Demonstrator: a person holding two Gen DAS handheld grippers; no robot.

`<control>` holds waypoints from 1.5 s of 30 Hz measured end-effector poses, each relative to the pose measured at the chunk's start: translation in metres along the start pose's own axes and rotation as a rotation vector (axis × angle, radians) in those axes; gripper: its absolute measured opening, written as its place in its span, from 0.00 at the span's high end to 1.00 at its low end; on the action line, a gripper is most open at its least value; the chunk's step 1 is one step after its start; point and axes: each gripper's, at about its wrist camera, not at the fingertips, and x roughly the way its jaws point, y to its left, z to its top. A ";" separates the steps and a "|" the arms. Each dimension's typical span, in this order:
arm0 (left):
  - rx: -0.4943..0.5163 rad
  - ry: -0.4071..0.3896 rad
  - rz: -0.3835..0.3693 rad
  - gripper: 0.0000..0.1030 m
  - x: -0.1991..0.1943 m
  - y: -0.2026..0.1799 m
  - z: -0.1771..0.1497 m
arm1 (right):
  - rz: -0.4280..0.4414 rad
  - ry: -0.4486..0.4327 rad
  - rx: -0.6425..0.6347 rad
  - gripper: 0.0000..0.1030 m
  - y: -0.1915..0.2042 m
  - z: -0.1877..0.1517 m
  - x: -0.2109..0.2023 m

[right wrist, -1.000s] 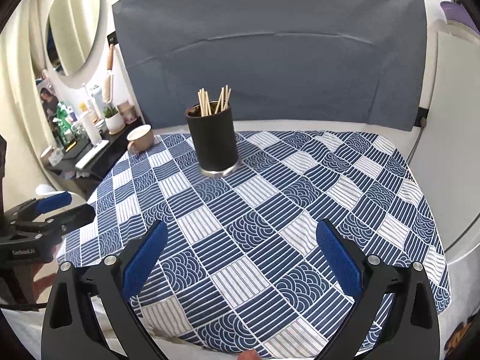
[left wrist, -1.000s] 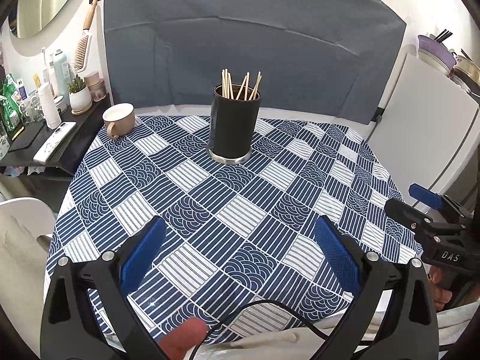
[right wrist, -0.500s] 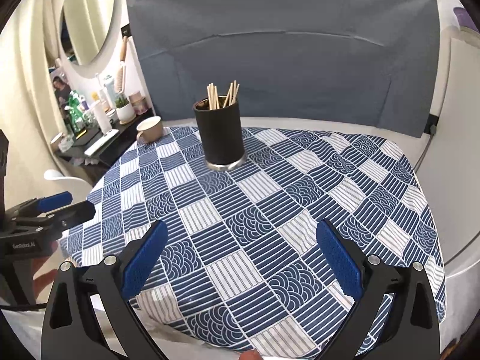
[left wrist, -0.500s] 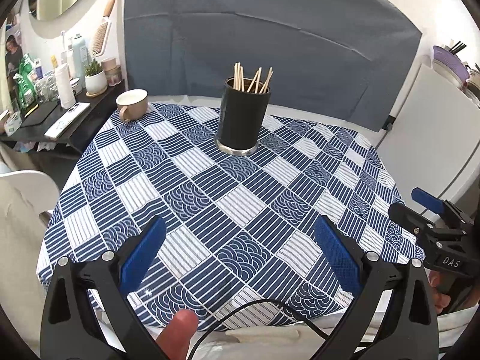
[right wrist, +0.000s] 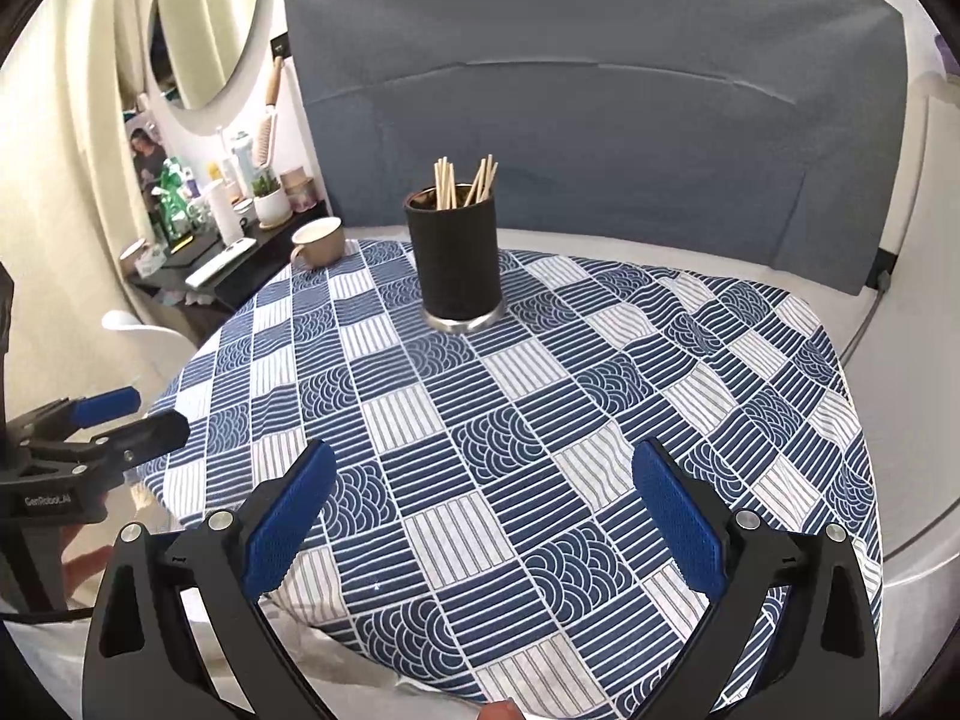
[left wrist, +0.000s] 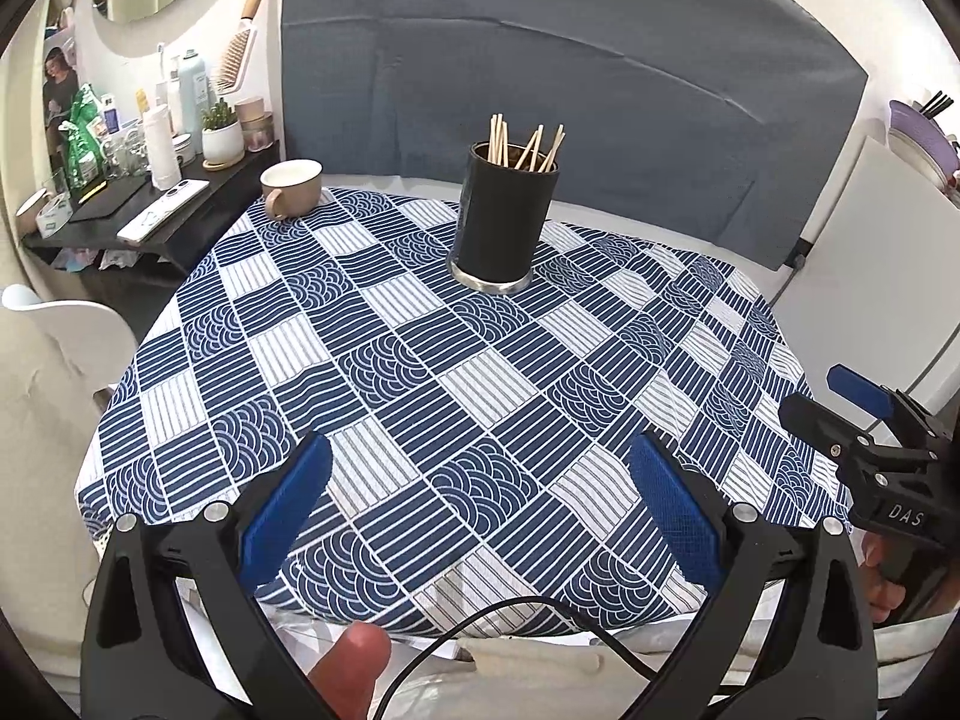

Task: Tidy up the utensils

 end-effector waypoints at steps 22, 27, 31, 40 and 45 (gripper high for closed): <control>-0.034 -0.028 0.030 0.06 -0.016 -0.005 -0.010 | 0.031 0.001 -0.036 0.08 0.000 -0.005 -0.005; -0.034 -0.031 0.029 0.06 -0.016 -0.005 -0.009 | 0.029 0.003 -0.025 0.08 -0.002 -0.004 -0.005; -0.029 -0.035 0.030 0.06 -0.015 -0.005 -0.008 | 0.027 0.002 -0.019 0.08 -0.003 -0.002 -0.003; -0.046 -0.037 0.019 0.06 -0.013 0.005 -0.003 | 0.025 0.005 -0.007 0.08 -0.002 0.004 0.003; -0.037 -0.044 0.015 0.06 -0.011 0.010 0.003 | 0.020 0.005 -0.008 0.08 0.004 0.008 0.008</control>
